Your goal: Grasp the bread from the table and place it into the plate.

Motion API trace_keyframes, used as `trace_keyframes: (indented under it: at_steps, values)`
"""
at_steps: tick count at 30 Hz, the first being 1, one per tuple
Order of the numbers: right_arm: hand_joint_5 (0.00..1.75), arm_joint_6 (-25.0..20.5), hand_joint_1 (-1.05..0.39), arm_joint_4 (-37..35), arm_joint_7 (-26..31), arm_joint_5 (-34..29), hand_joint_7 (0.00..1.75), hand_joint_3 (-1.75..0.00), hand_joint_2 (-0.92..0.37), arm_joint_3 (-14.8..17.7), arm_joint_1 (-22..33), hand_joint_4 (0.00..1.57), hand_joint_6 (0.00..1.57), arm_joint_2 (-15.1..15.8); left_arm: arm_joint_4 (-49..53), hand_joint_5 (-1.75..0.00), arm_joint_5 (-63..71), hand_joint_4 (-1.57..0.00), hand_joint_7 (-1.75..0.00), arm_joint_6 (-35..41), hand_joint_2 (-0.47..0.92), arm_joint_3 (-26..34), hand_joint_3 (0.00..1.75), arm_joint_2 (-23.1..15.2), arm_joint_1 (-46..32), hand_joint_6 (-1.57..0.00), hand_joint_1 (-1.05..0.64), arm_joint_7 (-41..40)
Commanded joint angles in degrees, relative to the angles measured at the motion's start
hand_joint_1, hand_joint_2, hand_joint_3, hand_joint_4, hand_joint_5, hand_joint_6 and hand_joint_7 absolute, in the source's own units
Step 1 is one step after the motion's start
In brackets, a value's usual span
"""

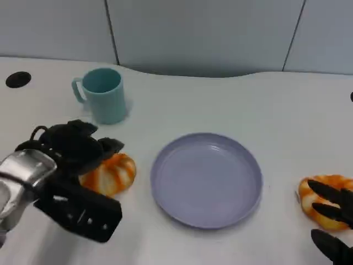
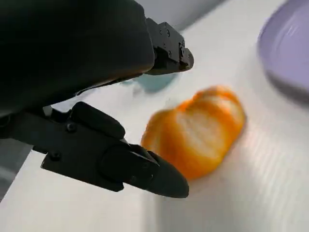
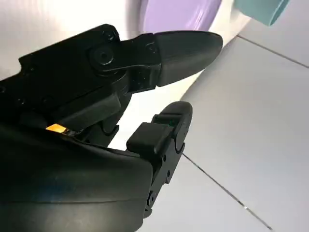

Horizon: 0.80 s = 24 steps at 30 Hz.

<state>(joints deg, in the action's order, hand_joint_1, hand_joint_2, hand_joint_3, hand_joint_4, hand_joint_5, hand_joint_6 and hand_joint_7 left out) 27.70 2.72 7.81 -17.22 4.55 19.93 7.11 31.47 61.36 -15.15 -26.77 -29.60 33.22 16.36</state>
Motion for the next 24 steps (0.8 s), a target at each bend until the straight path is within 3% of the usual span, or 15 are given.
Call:
trace_keyframes:
  at_steps: [1, 8, 15, 18, 20, 22, 23, 24]
  values:
    - [0.04, -0.44, -0.38, 1.52, 0.46, 0.39, 0.00, -0.30, -0.92, 0.59, 0.92, 1.00, 0.77, 0.21, 19.41, -0.03, 3.28, -0.05, -0.02, 0.48, 0.92, -6.77, 0.20, 4.69, 8.32, -0.04, -0.89, -9.30]
    - [0.03, -0.93, -0.38, 2.38, 0.25, 0.28, 0.00, -0.31, -0.92, 0.78, 1.53, 0.97, 0.76, 0.32, 36.74, -0.05, 3.03, -0.10, -0.02, 0.04, 0.92, -13.43, 0.26, 9.46, 13.08, -0.05, -0.81, -19.84]
    - [0.00, -2.98, -0.39, 4.17, -0.04, 0.46, 0.00, -0.32, -0.92, 0.61, 2.04, 0.90, 0.75, 0.12, 41.65, -0.07, -0.25, -0.16, -0.02, -1.01, 0.92, -15.13, 0.33, 11.18, 14.84, -0.07, -0.72, -25.06]
    - [0.01, -2.72, -0.38, 4.11, -0.08, 0.71, 0.00, -0.32, -0.92, 0.65, 1.81, 0.91, 0.75, 0.31, 42.66, -0.11, -3.53, -0.28, -0.06, -0.56, 0.92, -13.38, 0.24, 12.03, 15.05, -0.22, -0.63, -27.44]
    - [0.02, -2.57, -0.38, 4.04, -0.01, 0.71, 0.00, -0.32, -0.92, 0.76, 1.69, 0.93, 0.75, 0.41, 43.00, -0.17, -6.50, -0.42, -0.07, -0.74, 0.91, -11.65, 0.12, 12.39, 15.43, -0.33, -0.43, -27.19]
    - [0.02, -2.26, -0.38, 3.84, 0.05, 0.79, 0.00, -0.33, -0.92, 0.89, 1.53, 0.95, 0.75, 0.54, 42.87, -0.54, -9.47, -0.50, -0.07, -2.50, 0.90, -9.76, 0.05, 12.18, 15.57, -0.52, -0.26, -27.27]
    - [0.03, -2.11, -0.37, 3.72, 0.00, 0.97, 0.00, -0.33, -0.92, 0.96, 1.44, 0.95, 0.75, 0.58, 42.77, -1.16, -10.47, -0.42, -0.66, -3.53, 0.88, -9.23, 0.03, 11.98, 15.48, -0.50, -0.18, -27.94]
    - [0.03, -2.00, -0.37, 3.63, -0.12, 1.22, 0.00, -0.33, -0.92, 0.97, 1.40, 0.95, 0.75, 0.62, 42.73, -1.45, -11.32, -0.37, -1.10, -4.37, 0.87, -8.81, 0.02, 11.83, 15.32, -0.40, -0.15, -28.43]
